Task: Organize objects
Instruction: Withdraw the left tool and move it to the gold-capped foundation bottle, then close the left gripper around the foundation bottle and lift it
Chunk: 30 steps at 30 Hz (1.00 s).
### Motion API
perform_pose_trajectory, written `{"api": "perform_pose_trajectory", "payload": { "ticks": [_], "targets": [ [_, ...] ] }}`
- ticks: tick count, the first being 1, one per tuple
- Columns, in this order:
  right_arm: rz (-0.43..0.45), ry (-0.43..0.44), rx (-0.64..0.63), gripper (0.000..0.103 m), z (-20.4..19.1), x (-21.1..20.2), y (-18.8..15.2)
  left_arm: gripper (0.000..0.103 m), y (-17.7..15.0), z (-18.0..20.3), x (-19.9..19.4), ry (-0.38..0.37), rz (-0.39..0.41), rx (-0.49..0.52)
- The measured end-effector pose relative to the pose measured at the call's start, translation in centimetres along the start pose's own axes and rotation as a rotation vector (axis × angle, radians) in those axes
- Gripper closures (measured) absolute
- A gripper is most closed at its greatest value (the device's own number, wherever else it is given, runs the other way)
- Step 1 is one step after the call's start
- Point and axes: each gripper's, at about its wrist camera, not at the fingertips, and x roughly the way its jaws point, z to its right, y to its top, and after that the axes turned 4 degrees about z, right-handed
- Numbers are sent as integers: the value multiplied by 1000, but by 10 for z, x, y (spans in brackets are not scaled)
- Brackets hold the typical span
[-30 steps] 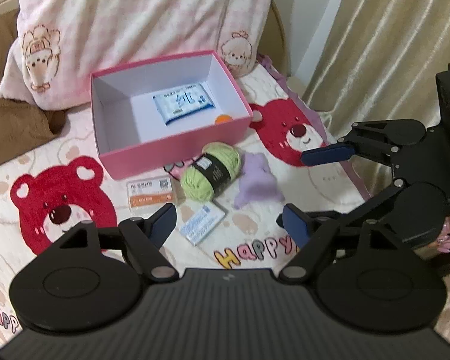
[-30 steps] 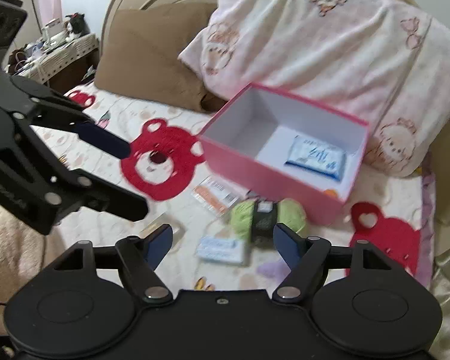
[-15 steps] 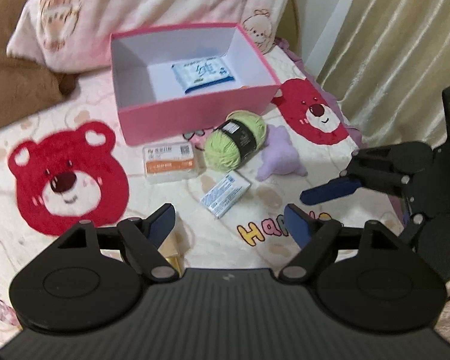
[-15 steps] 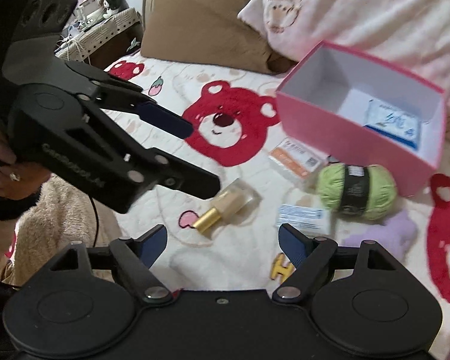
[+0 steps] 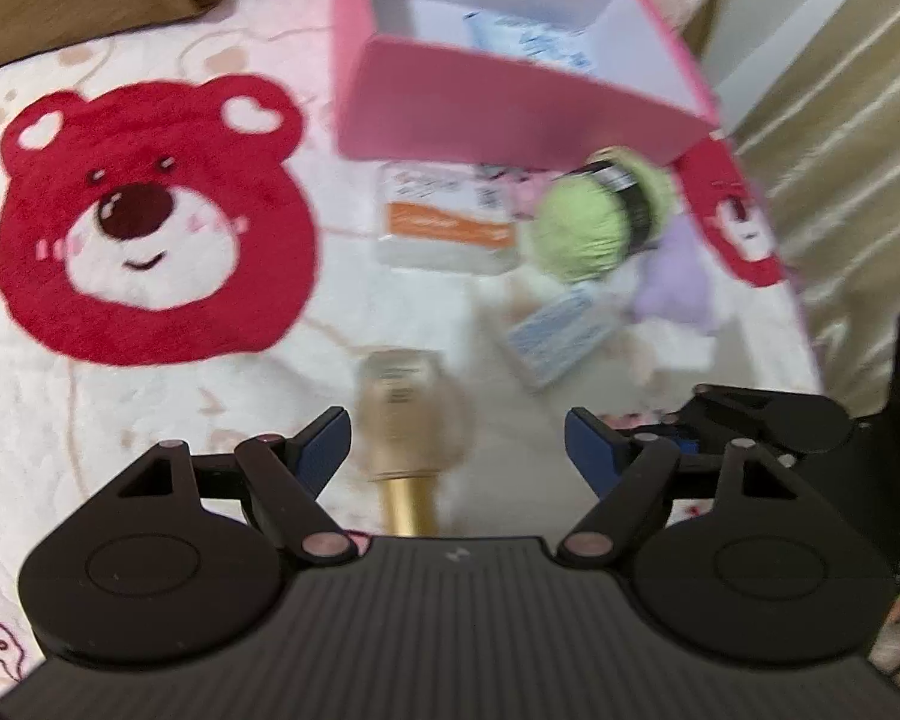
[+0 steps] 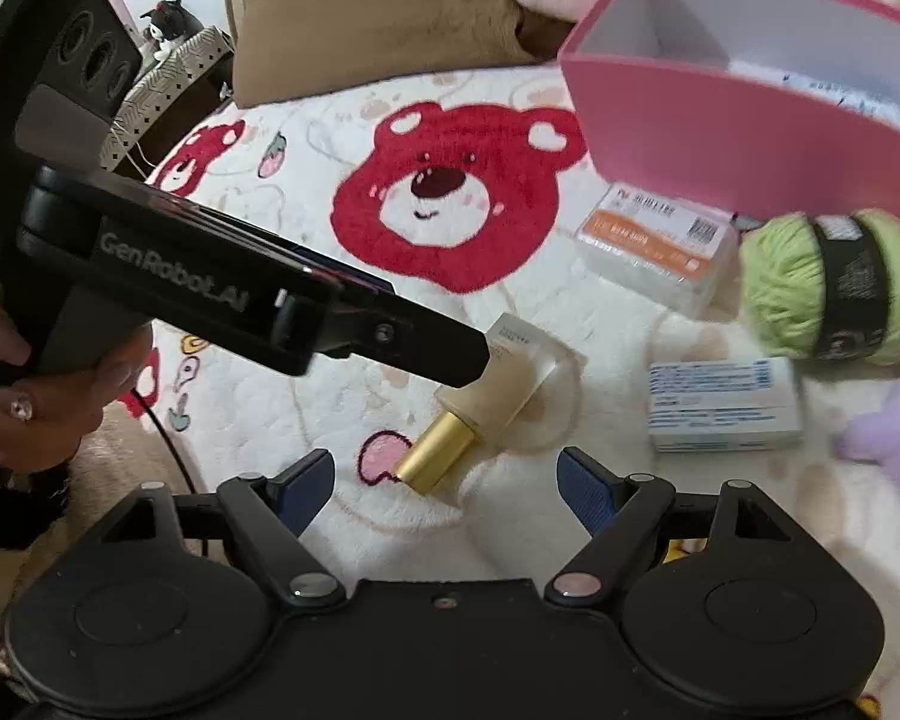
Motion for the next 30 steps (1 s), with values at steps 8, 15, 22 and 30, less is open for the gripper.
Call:
{"api": "perform_pose_trajectory", "payload": {
  "ticks": [8,15,22,30],
  "targets": [
    [21,-72,-40,18,3,41,-4,44,-12,-15,35,94,-20,14],
    [27,-64,4,19,7,60,-11,53,-24,-17,55,92,-18,-41],
    [62,-71,-21,32,5,56,-15,65,-26,-19,54,22,34,-138],
    [67,-172,-32,53,5,57,-16,65,-32,-5,63,-5,81,-126]
  ]
}}
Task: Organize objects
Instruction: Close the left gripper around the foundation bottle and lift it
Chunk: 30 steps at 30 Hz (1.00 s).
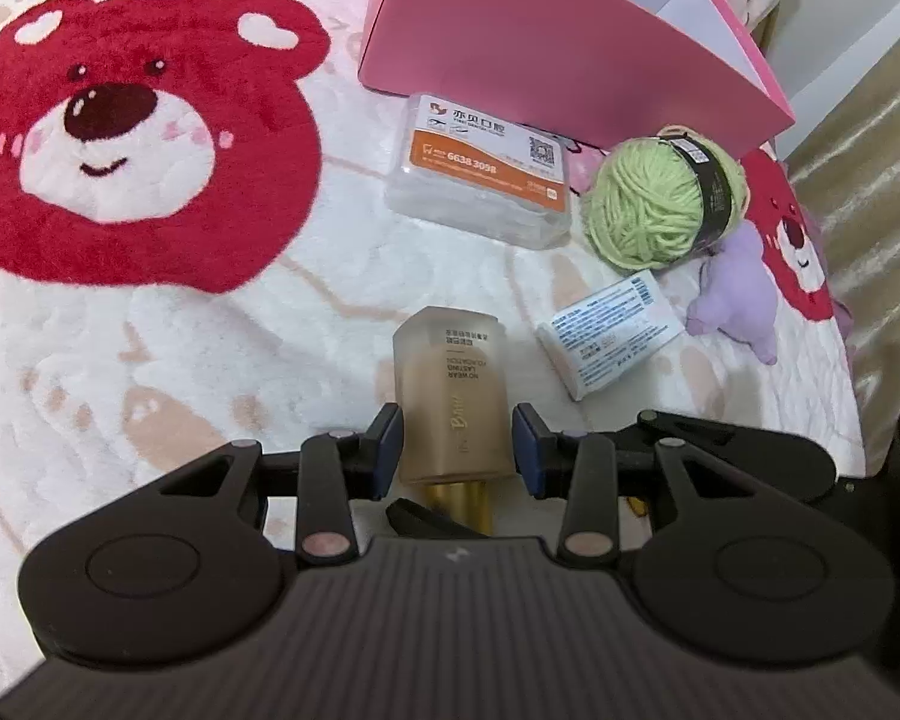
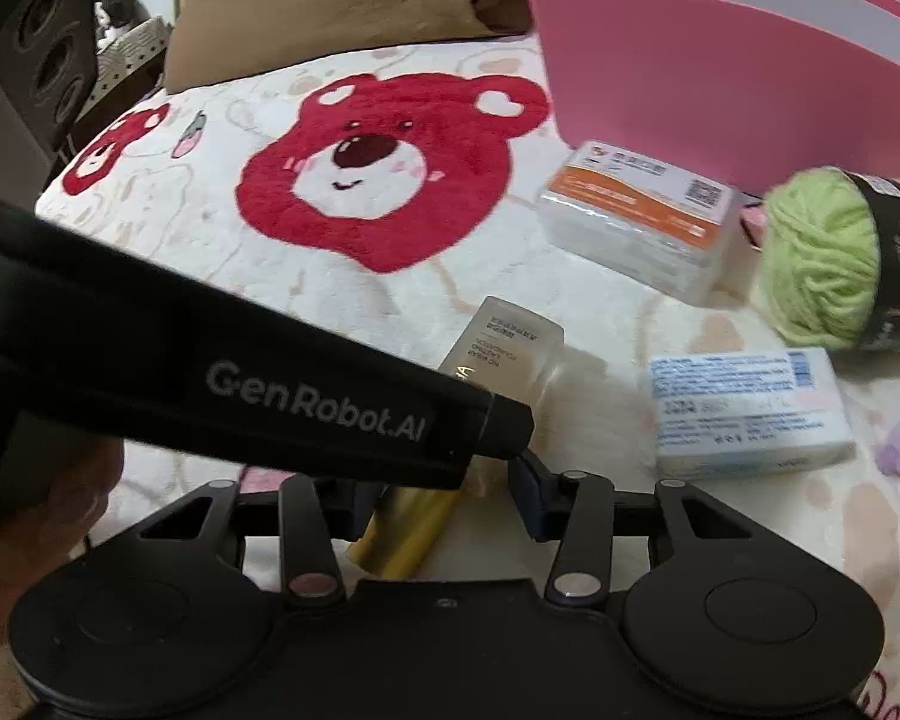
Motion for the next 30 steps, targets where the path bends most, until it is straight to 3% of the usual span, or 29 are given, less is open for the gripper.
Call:
{"api": "perform_pose_trajectory", "payload": {
  "ticks": [5,11,15,21,25,30],
  "targets": [
    [15,-25,39,51,3,11,0,64,-1,0,2,5,20,-3],
    [51,63,139,52,24,9,-3,63,3,-19,5,-64,10,-104],
    [62,89,197,55,29,5,-9,61,-2,-12,3,-60,22,-73],
    [88,217,441,62,66,-1,-32,61,-8,2,4,-59,30,-30],
    [98,201,424,63,63,-2,-35,63,-12,-1,5,-69,33,-63],
    [100,146,290,63,47,-8,-31,63,-15,3,-1,-57,48,-57]
  ]
}}
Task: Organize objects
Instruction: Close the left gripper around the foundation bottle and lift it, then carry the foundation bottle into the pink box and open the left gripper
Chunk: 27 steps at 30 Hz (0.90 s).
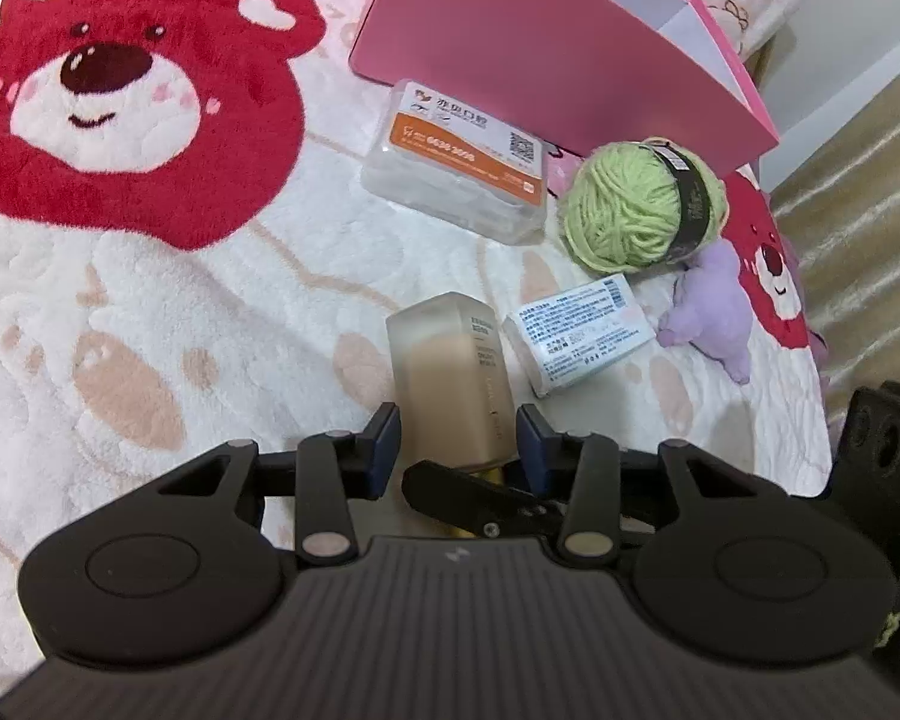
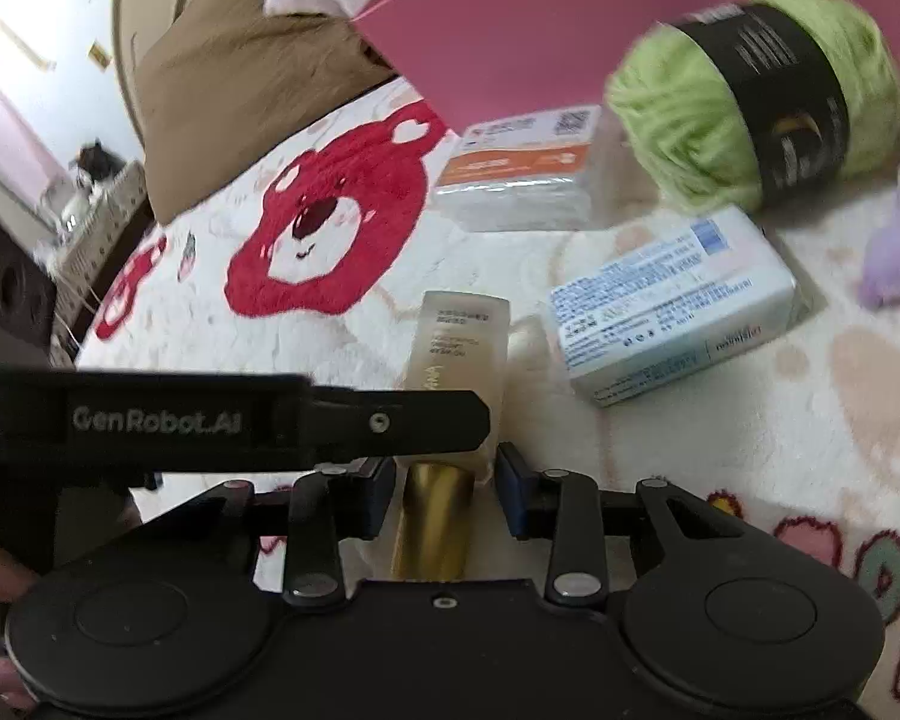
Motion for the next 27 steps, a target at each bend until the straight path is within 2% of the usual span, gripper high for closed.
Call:
{"api": "perform_pose_trajectory", "payload": {
  "ticks": [8,14,17,23,27],
  "targets": [
    [4,-33,-102,62,-13,-29,7,63,-1,20,-20,-38,26,37],
    [3,-46,-155,62,-23,-60,23,63,14,41,-39,-69,2,28],
    [2,-49,-181,62,-27,-76,39,63,27,54,-50,-89,0,31],
    [72,-56,-261,62,-47,-119,84,63,68,91,-91,-128,65,107],
    [86,-66,-315,62,-60,-142,124,64,100,111,-115,-159,105,150]
  ]
}}
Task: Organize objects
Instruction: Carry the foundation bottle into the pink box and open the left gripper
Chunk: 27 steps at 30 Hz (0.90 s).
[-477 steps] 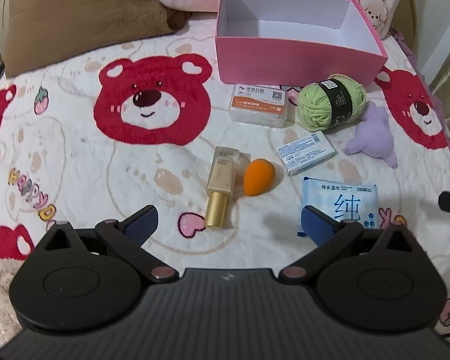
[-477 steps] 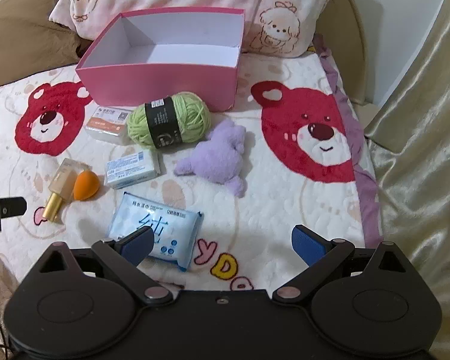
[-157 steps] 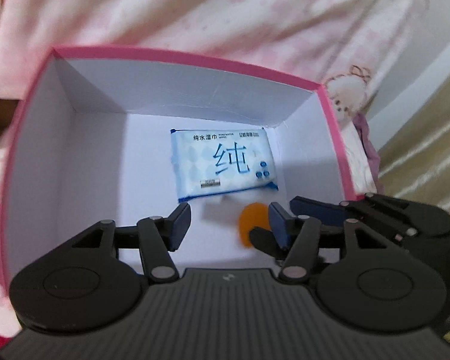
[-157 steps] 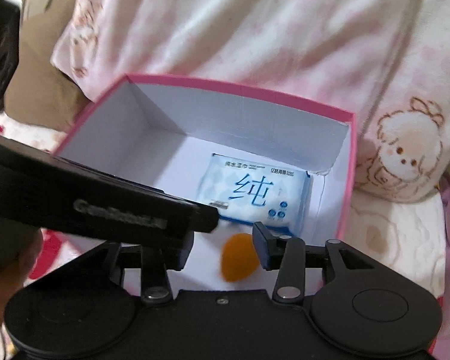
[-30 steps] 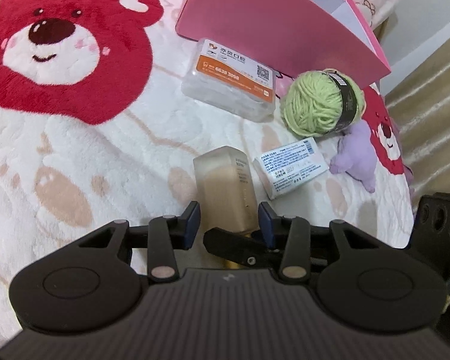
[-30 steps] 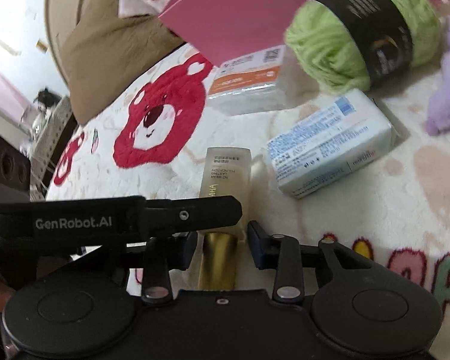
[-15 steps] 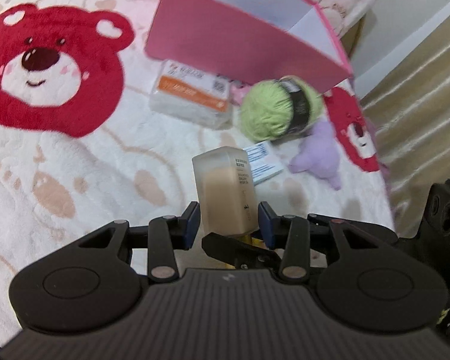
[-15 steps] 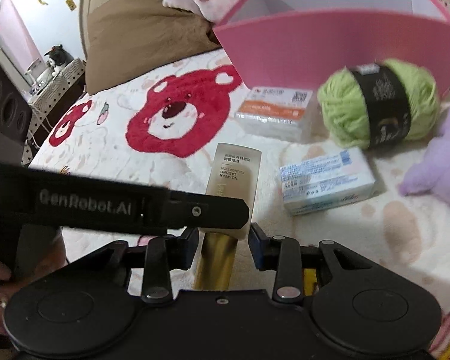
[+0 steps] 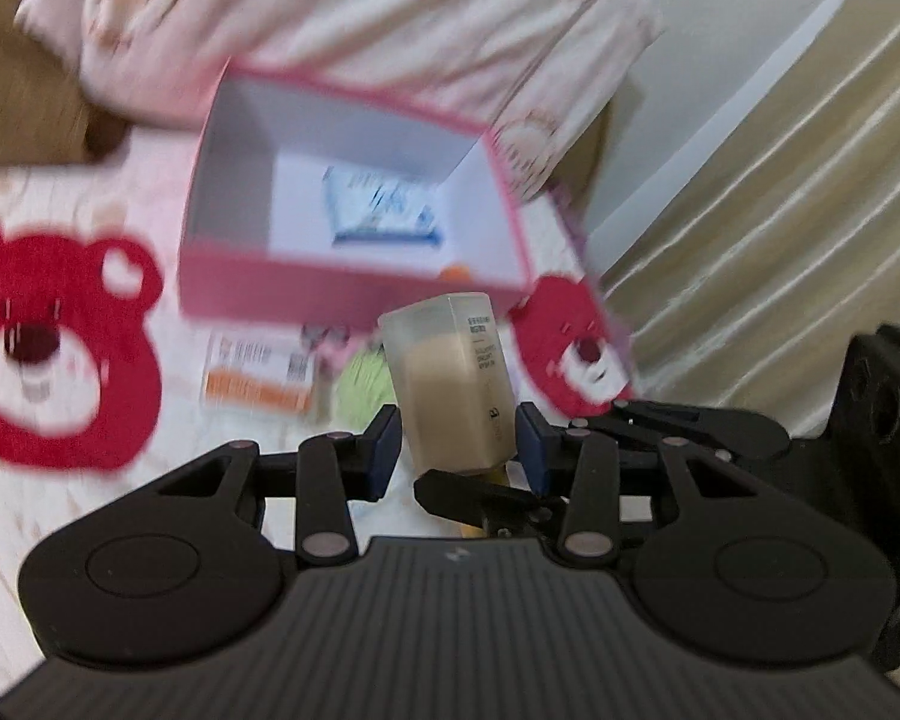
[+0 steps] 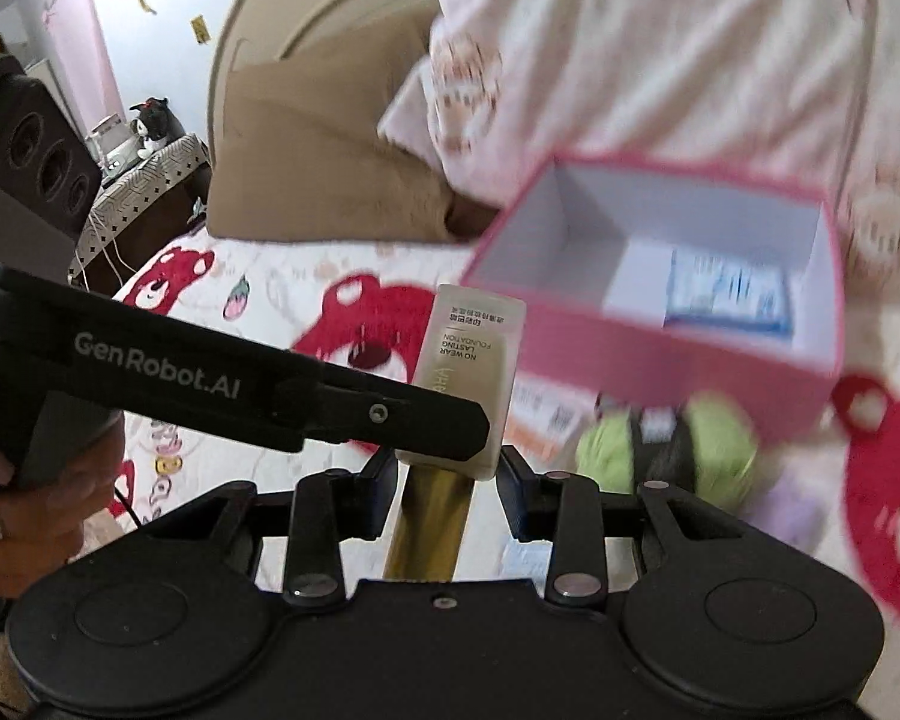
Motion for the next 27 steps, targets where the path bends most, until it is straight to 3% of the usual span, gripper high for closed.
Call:
{"api": "perform_pose_trajectory", "payload": {
  "ticks": [6,14,18,27],
  "targets": [
    [6,-21,-59,62,5,-8,64,64,55,21,-12,15,73,60],
    [-86,-60,-140,62,25,13,145,64,119,17,0,24,132,23],
    [-101,-52,-94,62,52,40,153,64,139,1,33,50,95,-17],
    [-92,-24,69,62,120,119,138,63,161,-37,125,134,0,-56]
  ]
}}
